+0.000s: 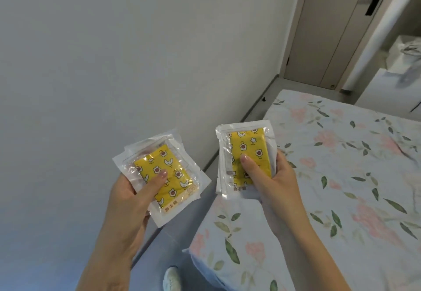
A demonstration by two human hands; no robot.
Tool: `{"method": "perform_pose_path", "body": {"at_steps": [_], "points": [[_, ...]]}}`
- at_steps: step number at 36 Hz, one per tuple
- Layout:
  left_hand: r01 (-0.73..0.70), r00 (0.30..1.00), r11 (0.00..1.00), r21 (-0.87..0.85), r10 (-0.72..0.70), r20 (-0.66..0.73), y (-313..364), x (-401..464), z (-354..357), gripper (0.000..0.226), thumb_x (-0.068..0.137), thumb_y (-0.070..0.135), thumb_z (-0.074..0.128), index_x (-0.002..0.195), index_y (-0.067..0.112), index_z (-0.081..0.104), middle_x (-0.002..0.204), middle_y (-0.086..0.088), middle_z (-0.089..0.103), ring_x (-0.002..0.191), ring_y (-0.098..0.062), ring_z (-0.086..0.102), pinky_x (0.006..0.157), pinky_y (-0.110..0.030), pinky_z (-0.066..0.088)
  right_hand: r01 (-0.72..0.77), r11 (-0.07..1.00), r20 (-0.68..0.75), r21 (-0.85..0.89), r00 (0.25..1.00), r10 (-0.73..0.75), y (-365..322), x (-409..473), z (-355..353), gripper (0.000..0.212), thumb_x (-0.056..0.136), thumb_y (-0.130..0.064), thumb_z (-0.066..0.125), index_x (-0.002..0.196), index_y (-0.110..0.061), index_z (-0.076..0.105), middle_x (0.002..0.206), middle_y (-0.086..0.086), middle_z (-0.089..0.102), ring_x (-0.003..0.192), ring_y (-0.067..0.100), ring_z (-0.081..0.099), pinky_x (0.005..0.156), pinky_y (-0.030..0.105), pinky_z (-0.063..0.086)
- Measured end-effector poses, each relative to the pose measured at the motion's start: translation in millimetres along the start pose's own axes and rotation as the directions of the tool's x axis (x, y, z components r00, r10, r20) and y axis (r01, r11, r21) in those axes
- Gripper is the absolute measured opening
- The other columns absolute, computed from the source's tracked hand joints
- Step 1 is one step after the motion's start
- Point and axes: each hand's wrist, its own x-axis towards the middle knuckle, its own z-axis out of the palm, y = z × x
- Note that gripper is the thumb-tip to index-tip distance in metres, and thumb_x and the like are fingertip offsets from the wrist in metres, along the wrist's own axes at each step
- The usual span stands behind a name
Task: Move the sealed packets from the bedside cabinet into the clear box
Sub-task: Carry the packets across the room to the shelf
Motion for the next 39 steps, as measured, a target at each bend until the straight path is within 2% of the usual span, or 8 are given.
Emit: {"method": "perform_pose_path", "body": {"at_steps": [4, 7, 9, 14, 16, 19, 31, 39], "points": [[0.005, 0.998, 1.000, 0.025, -0.007, 0.060, 16.2, 62.1, -26.6, 0.051, 0.052, 0.031, 0.080, 0.101, 0.028, 0.066, 0.094, 0.004, 0.076, 0.086, -0.020, 0.073, 0.056, -0.026, 0.058, 0.023, 0.999, -0.076, 0.032, 0.997, -0.021, 12.9, 38.8, 44.8, 0.021, 0.082, -0.019, 0.069, 0.099, -0.030, 0.065, 0.095, -0.006, 0.074, 0.089, 0.016, 0.071, 0.082, 0.040, 0.057], [-0.006, 0.989, 0.999, 0.050, -0.001, 0.150, 32.0, 108.4, -45.4, 0.088, 0.021, 0.051, 0.093, 0.102, 0.028, 0.068, 0.099, 0.002, 0.075, 0.087, -0.019, 0.073, 0.058, -0.028, 0.058, 0.043, 0.996, -0.149, 0.075, 0.988, -0.031, 22.6, 68.3, 81.3, 0.023, 0.082, -0.019, 0.069, 0.101, -0.031, 0.065, 0.096, -0.006, 0.074, 0.090, 0.016, 0.071, 0.082, 0.039, 0.056], [0.005, 0.983, 0.998, 0.066, -0.017, 0.183, 40.6, 135.9, -55.7, 0.094, 0.014, 0.056, 0.091, 0.101, 0.028, 0.069, 0.100, 0.001, 0.075, 0.086, -0.019, 0.073, 0.059, -0.028, 0.058, 0.050, 0.995, -0.192, 0.087, 0.981, -0.033, 28.1, 87.0, 104.7, 0.023, 0.083, -0.019, 0.070, 0.101, -0.031, 0.064, 0.093, -0.008, 0.074, 0.088, 0.013, 0.071, 0.081, 0.038, 0.056], [0.028, 0.957, 0.995, 0.097, -0.055, 0.285, 55.9, 191.6, -66.8, 0.089, 0.019, 0.053, 0.092, 0.101, 0.026, 0.070, 0.099, 0.000, 0.075, 0.086, -0.020, 0.073, 0.058, -0.027, 0.058, 0.075, 0.991, -0.262, 0.107, 0.964, -0.045, 35.6, 120.5, 145.5, 0.025, 0.084, -0.018, 0.069, 0.105, -0.030, 0.063, 0.095, -0.008, 0.074, 0.088, 0.011, 0.071, 0.079, 0.033, 0.057], [0.050, 0.950, 0.993, 0.110, -0.081, 0.302, 57.3, 210.8, -66.7, 0.068, 0.039, 0.042, 0.090, 0.101, 0.025, 0.069, 0.098, 0.001, 0.075, 0.086, -0.020, 0.073, 0.059, -0.027, 0.059, 0.079, 0.993, -0.275, 0.093, 0.960, -0.051, 38.7, 129.1, 154.0, 0.025, 0.085, -0.019, 0.068, 0.107, -0.028, 0.063, 0.097, -0.007, 0.074, 0.089, 0.012, 0.071, 0.080, 0.034, 0.057], [0.071, 0.943, 0.992, 0.106, -0.102, 0.318, 57.0, 239.7, -60.2, 0.041, 0.064, 0.019, 0.069, 0.104, 0.024, 0.066, 0.095, 0.002, 0.076, 0.085, -0.019, 0.073, 0.062, -0.028, 0.060, 0.074, 0.996, -0.311, 0.059, 0.949, -0.052, 42.5, 145.7, 159.3, 0.022, 0.084, -0.021, 0.068, 0.102, -0.034, 0.063, 0.093, -0.012, 0.073, 0.086, 0.009, 0.071, 0.080, 0.034, 0.058], [0.092, 0.898, 0.987, 0.133, -0.140, 0.418, 38.7, 364.5, -3.0, 0.044, 0.063, 0.020, 0.068, 0.107, 0.024, 0.064, 0.097, 0.003, 0.075, 0.087, -0.018, 0.073, 0.067, -0.031, 0.061, 0.115, 0.993, -0.451, 0.034, 0.888, -0.087, 39.8, 254.1, 148.9, 0.020, 0.084, -0.019, 0.067, 0.098, -0.033, 0.063, 0.090, -0.012, 0.074, 0.085, 0.010, 0.071, 0.076, 0.033, 0.056], [0.079, 0.872, 0.983, 0.167, -0.150, 0.467, 10.7, 494.2, 107.6, 0.045, 0.064, 0.022, 0.069, 0.108, 0.024, 0.064, 0.099, 0.003, 0.075, 0.090, -0.018, 0.072, 0.073, -0.033, 0.060, 0.123, 0.991, -0.548, 0.050, 0.833, -0.076, 30.9, 390.0, 91.8, 0.021, 0.083, -0.023, 0.067, 0.097, -0.036, 0.061, 0.088, -0.015, 0.073, 0.085, 0.010, 0.071, 0.071, 0.029, 0.056]]}}
